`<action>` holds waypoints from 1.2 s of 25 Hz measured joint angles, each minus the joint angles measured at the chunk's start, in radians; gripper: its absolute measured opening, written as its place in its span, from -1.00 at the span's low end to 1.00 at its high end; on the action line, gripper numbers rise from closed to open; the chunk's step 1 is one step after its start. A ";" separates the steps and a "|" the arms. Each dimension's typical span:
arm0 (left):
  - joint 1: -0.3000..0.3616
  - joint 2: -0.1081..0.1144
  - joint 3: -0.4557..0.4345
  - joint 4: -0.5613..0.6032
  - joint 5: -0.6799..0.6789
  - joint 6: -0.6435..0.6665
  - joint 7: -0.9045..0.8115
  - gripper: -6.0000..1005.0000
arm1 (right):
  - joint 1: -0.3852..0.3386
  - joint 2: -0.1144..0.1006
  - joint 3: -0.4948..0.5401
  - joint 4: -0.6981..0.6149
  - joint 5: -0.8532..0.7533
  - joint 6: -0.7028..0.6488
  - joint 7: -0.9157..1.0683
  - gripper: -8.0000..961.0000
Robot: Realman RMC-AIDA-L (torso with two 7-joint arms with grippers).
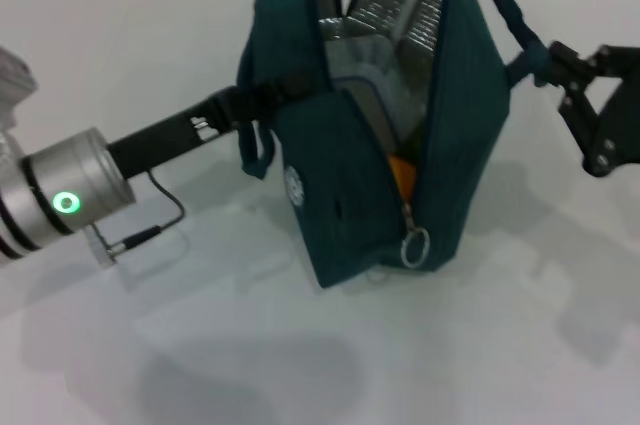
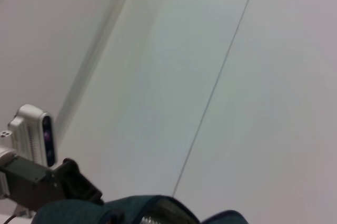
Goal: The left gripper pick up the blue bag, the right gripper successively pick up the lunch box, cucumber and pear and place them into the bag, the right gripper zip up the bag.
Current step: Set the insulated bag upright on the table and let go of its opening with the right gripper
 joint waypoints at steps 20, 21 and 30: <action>-0.130 -0.013 0.077 -0.206 -0.003 -0.074 0.116 -0.92 | -0.116 0.010 0.100 -0.014 -0.084 -0.063 0.035 -0.92; -0.127 -0.013 0.077 -0.206 -0.003 -0.075 0.116 -0.92 | -0.120 0.012 0.102 -0.015 -0.095 -0.066 0.037 -0.92; -0.084 -0.009 0.070 -0.203 -0.012 -0.089 0.112 -0.92 | -0.118 0.014 0.104 0.042 -0.098 -0.143 0.065 -0.90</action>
